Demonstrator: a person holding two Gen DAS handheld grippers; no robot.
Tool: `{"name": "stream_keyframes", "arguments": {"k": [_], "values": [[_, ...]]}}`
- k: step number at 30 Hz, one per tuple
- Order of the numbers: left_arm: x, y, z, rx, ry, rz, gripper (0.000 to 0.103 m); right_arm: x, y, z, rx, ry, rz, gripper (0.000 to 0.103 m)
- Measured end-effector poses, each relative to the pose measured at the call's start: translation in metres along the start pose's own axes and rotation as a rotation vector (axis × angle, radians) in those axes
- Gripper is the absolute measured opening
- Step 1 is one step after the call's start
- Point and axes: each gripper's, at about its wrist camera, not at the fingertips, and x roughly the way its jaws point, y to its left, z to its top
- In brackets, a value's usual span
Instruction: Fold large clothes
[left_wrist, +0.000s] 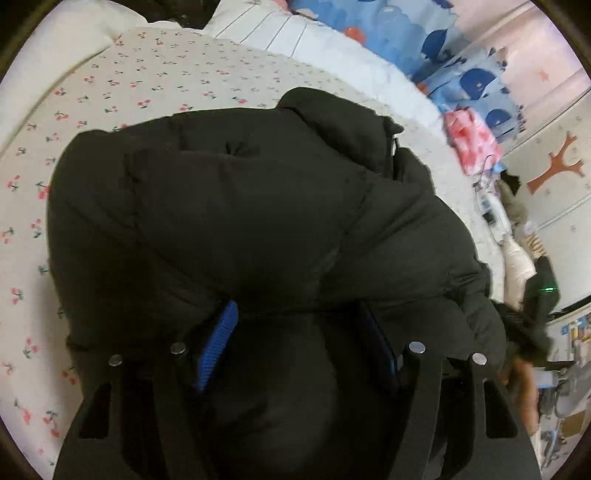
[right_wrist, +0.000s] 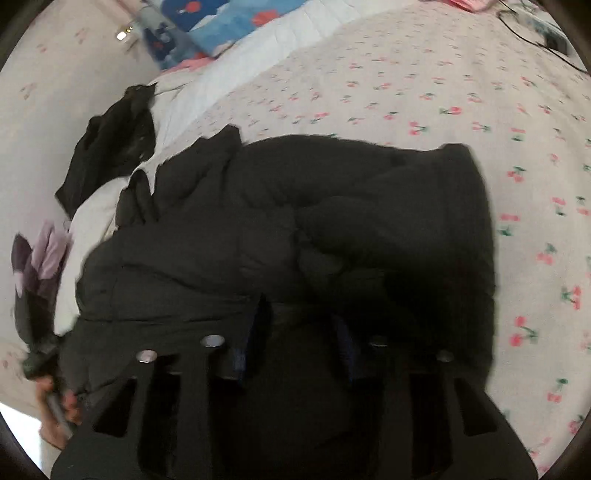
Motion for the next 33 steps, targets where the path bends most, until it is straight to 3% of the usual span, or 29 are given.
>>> {"name": "stream_keyframes", "arguments": {"k": [2, 4, 5, 6, 7, 11, 13, 17, 22, 28, 29, 31, 32, 33], "values": [[-0.030, 0.000, -0.009, 0.001, -0.007, -0.047, 0.065, -0.033, -0.002, -0.012, -0.050, -0.003, 0.096, 0.048], [-0.077, 0.009, -0.031, 0.015, -0.039, -0.122, 0.067, -0.083, -0.014, -0.043, -0.098, -0.029, 0.158, 0.079], [-0.104, 0.021, -0.049, 0.029, -0.051, -0.154, 0.070, -0.113, -0.028, -0.066, -0.107, -0.036, 0.168, 0.088], [-0.127, 0.034, -0.067, 0.039, -0.056, -0.177, 0.082, -0.131, -0.041, -0.084, -0.100, -0.042, 0.177, 0.096], [-0.142, 0.044, -0.083, 0.040, -0.053, -0.183, 0.092, -0.153, -0.059, -0.108, -0.079, -0.038, 0.202, 0.096], [-0.189, 0.118, -0.174, -0.064, 0.036, -0.214, 0.094, -0.197, -0.124, -0.188, 0.053, 0.025, 0.283, 0.096], [-0.185, 0.146, -0.207, -0.155, 0.074, -0.243, 0.094, -0.197, -0.151, -0.226, 0.127, 0.070, 0.383, 0.096], [-0.155, 0.181, -0.265, -0.275, 0.149, -0.377, 0.095, -0.175, -0.167, -0.260, 0.196, 0.132, 0.563, 0.096], [-0.132, 0.179, -0.299, -0.328, 0.165, -0.557, 0.095, -0.140, -0.154, -0.283, 0.222, 0.210, 0.738, 0.096], [-0.137, 0.142, -0.311, -0.203, 0.174, -0.699, 0.095, -0.138, -0.122, -0.285, 0.185, 0.159, 0.849, 0.095], [-0.142, 0.133, -0.312, -0.175, 0.164, -0.698, 0.095, -0.138, -0.116, -0.286, 0.165, 0.154, 0.840, 0.091], [-0.148, 0.125, -0.313, -0.170, 0.133, -0.685, 0.092, -0.139, -0.108, -0.289, 0.136, 0.160, 0.807, 0.066], [-0.153, 0.121, -0.313, -0.175, 0.102, -0.645, 0.086, -0.140, -0.105, -0.291, 0.127, 0.157, 0.780, 0.058], [-0.154, 0.117, -0.312, -0.168, 0.092, -0.618, 0.069, -0.143, -0.104, -0.293, 0.114, 0.148, 0.759, 0.041]]}}
